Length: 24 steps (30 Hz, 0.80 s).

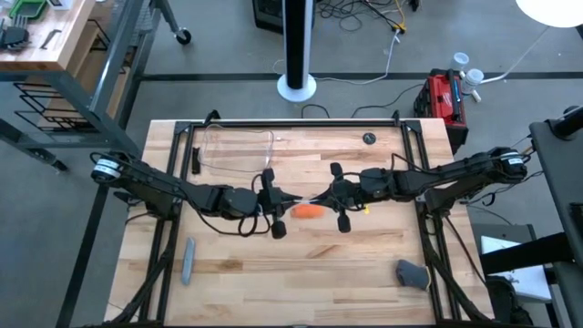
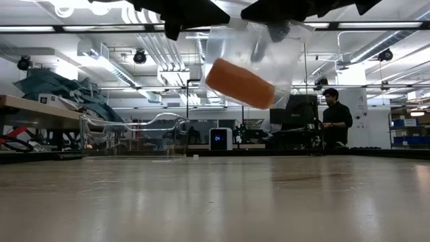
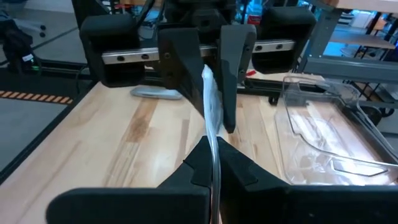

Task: Roll bandage
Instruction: Close the transparent zip bag

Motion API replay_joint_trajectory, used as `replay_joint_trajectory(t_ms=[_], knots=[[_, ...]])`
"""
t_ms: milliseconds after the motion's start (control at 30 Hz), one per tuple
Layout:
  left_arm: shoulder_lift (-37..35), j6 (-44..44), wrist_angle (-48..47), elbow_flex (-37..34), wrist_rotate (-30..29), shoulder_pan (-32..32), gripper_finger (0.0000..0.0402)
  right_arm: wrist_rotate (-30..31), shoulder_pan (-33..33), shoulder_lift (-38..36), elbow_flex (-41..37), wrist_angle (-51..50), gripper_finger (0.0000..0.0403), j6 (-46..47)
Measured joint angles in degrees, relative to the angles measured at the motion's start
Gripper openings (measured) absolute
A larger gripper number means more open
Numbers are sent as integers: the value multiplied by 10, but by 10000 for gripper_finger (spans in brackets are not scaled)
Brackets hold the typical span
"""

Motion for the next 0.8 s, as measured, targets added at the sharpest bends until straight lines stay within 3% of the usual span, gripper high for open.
replay_joint_trajectory(t_ms=[133, 500, 800], knots=[[0, 19, 10, 0, -10, 0, 2, -2, 0, 0, 0, -7, 22, 0], [0, 40, 5, 0, 11, -4, 0, -2, 0, 3, 0, -3, 137, 17], [0, 40, 5, 0, 21, -4, 0, -1, -1, 3, 0, 22, 150, 26]])
